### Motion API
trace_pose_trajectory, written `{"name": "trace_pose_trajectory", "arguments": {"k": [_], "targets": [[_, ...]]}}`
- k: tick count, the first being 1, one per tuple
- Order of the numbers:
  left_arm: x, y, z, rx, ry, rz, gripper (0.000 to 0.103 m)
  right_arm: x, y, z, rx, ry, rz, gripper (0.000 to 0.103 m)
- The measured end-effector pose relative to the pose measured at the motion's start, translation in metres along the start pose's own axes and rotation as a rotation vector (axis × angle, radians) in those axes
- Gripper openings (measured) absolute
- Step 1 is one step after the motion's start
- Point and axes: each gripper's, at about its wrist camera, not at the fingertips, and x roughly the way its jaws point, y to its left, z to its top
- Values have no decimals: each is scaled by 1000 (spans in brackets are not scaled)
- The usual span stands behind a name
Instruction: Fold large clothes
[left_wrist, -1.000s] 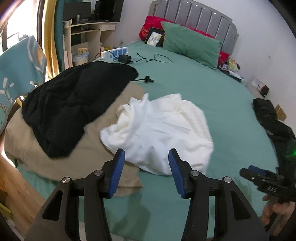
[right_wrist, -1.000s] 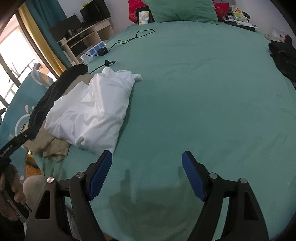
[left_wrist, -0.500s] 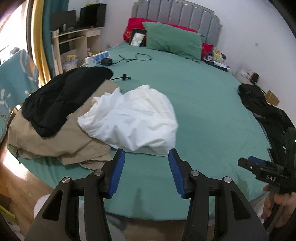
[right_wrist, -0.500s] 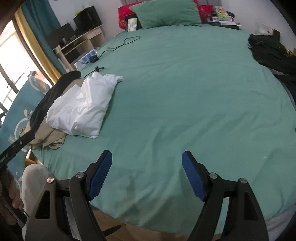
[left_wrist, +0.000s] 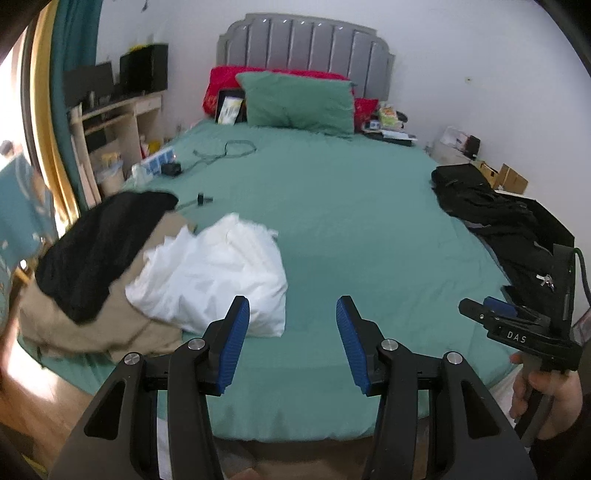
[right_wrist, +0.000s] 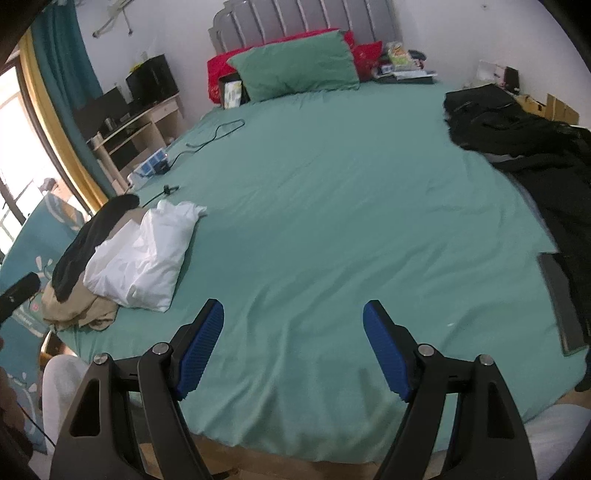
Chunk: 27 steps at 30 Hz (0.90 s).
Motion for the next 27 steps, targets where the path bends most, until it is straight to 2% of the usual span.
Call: {"name": "trace_pose_trajectory", "arguments": {"k": [4,7,10,13,16,20,27], "targets": [[-17,-13,12,29,-77,51,52,-18,-7,8,-1,-37,-18,78],[-28,-18,18,32,-128,53,65,-33,-10,16,-15,-78,-40,78],[-38,-21,27,26,-165,52,67,-45,-12,23,-24,-109,-50,78],[-49,-22,37,7,-203,45,70,-59,-12,30,-32,-142,-51,83],[-59,-23,44,7,-254,70,73,-74,-11,38,-42,-179,-44,86],[-72,-23,50,-3,-303,78,75,-96,-7,46,-60,-232,-54,87],[-96,-20,56,-5,-366,38,75,-134,5,58,-82,-319,-49,89]]}}
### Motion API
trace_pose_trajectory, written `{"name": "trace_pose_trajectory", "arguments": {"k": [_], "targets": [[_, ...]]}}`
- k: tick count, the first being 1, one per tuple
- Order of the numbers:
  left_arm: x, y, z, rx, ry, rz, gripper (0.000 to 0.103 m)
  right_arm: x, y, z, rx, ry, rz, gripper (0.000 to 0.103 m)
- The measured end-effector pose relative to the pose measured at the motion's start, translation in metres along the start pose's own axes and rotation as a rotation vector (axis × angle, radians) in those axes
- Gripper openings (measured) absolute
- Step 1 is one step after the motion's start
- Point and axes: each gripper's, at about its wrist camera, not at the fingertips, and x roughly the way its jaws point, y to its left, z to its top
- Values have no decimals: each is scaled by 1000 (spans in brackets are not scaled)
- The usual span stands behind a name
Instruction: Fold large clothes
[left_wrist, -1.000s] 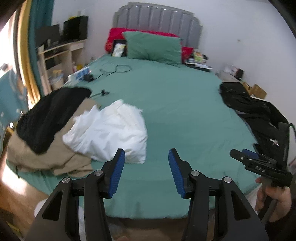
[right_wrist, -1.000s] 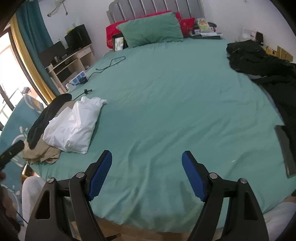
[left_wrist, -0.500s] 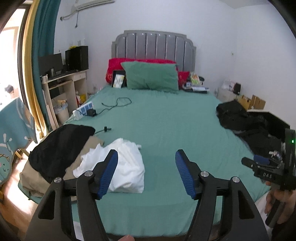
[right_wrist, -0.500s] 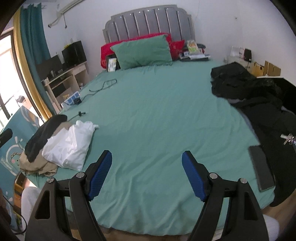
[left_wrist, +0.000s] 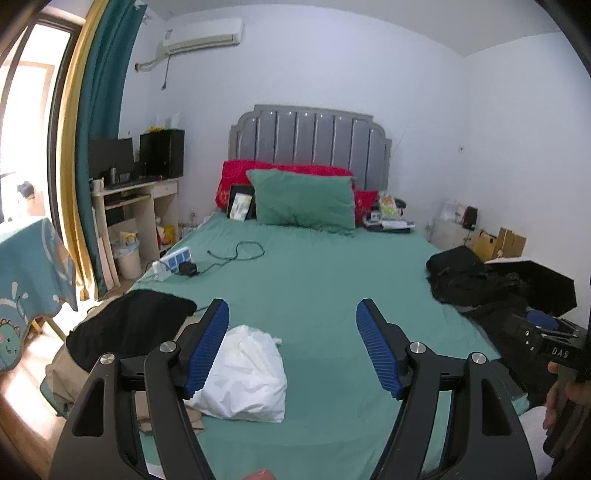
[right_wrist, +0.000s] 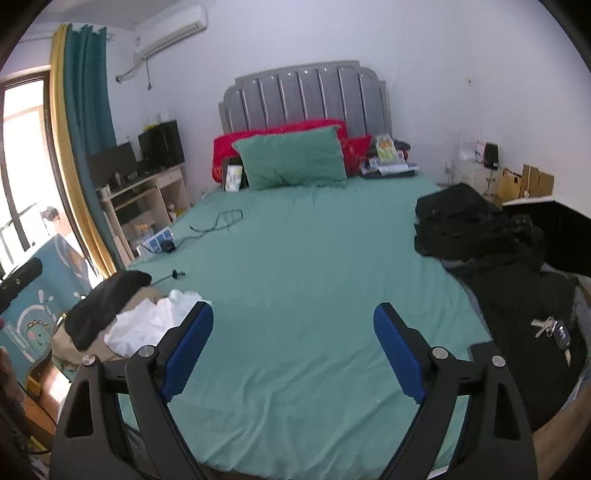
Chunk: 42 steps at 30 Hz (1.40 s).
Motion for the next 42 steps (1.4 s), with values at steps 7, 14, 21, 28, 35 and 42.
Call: {"name": "trace_pose_trajectory", "arguments": {"k": [7,14,21,28,35,42], "targets": [[-21,-5,13,13,-73,-10,75,-26,14,17,-39,-73,-5,91],[-38,-6,20,8,-129,2,75,-56,27,29,-64,-165,-7,93],[-47,-2,23,-21,-118,-6,75,-79,40,39,-81,-222,12,93],[-48,1,26,-34,-117,-1,75,-96,52,44,-99,-279,36,94],[-38,2,22,-42,-100,-4,75,-86,55,42,-86,-272,67,94],[-25,-1,18,-34,-90,-5,75,-74,52,37,-92,-252,41,94]]}}
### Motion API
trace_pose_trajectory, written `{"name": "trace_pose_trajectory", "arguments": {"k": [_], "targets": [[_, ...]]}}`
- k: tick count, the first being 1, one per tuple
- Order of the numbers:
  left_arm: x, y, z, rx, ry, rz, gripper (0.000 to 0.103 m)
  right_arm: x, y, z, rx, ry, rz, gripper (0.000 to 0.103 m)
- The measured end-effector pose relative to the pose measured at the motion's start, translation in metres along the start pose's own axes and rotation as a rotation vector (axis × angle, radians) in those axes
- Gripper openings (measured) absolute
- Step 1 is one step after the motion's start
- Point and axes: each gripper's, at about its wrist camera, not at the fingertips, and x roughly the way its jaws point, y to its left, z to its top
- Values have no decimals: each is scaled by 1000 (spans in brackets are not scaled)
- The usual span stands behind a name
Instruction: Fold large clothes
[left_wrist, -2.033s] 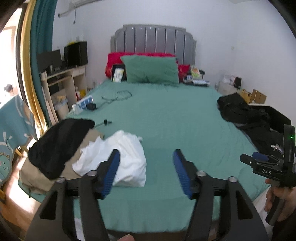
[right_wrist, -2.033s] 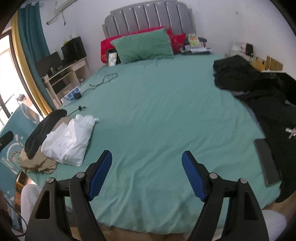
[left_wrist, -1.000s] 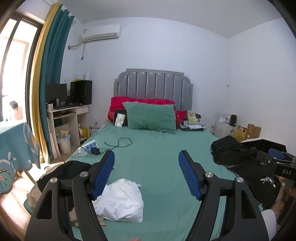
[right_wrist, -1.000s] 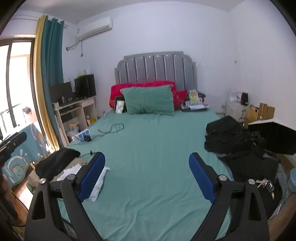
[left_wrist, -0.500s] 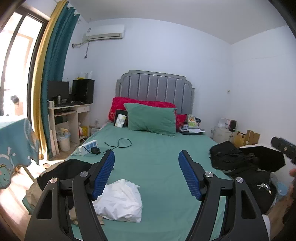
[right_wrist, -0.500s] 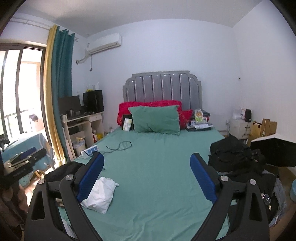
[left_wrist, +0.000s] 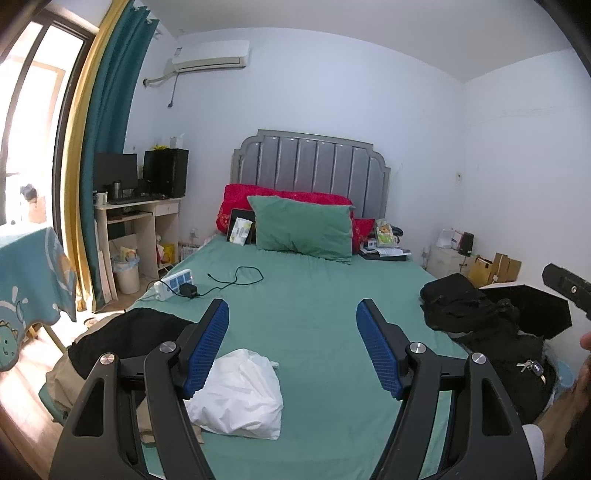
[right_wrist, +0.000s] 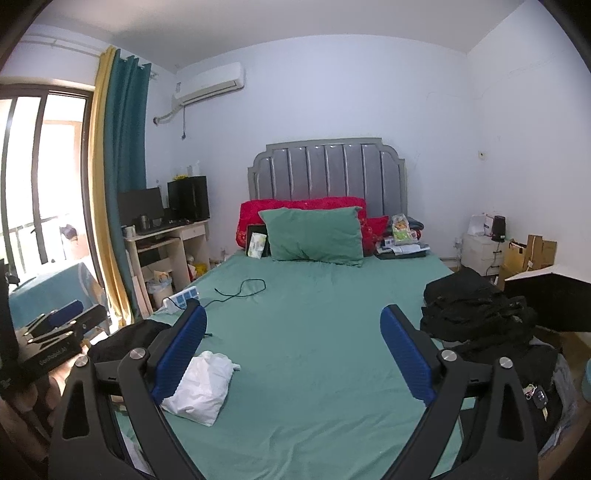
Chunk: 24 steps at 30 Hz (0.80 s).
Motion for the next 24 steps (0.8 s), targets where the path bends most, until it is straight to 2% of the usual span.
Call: {"name": "trace_pose_trajectory", "arguments": {"k": [12,24], "targets": [[23,-2,-10,15,14,1,75,20,-9,-11,8,50,-15,94],[29,0,-13,17,21,-4,75,32,-12,-18,16,87,-18,94]]}}
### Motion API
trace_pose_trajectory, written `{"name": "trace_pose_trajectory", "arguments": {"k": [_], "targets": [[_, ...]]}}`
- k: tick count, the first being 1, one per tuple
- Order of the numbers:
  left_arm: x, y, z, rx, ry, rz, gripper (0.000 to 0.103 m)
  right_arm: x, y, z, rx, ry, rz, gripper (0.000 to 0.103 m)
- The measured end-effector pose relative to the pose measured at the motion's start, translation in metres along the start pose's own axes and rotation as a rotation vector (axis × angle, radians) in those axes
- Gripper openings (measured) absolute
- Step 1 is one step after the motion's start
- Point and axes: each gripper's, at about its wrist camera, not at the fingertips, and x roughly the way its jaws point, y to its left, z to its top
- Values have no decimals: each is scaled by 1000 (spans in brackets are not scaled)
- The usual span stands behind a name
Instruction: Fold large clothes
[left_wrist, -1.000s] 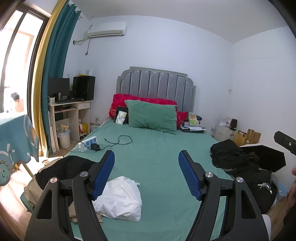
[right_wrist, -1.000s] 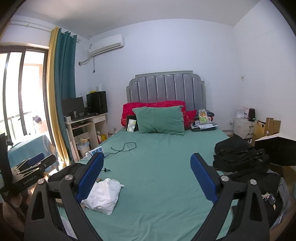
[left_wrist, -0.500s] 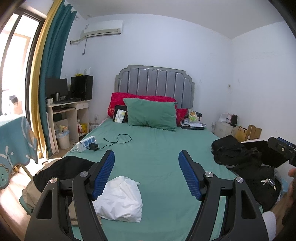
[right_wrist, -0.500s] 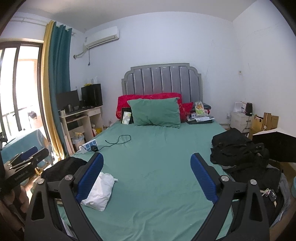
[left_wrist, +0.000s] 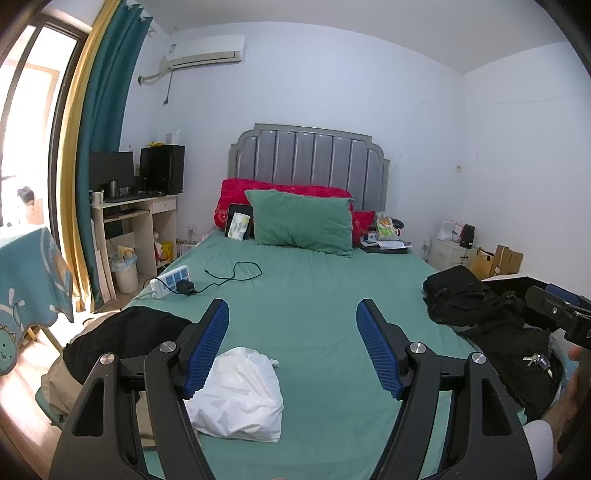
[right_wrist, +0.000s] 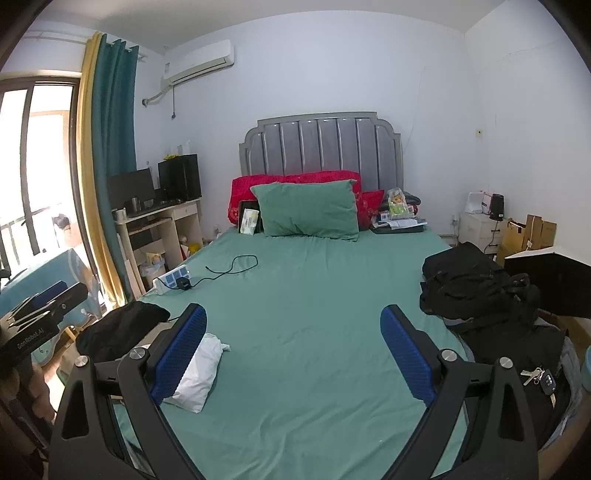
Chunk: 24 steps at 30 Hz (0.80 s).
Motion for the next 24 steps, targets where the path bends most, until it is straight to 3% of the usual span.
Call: {"name": "trace_pose_trajectory", "arguments": {"k": [24], "targets": [[1,1,-5,3,-2,-8,75,-5,2,-2,6,-8,3,94]]}}
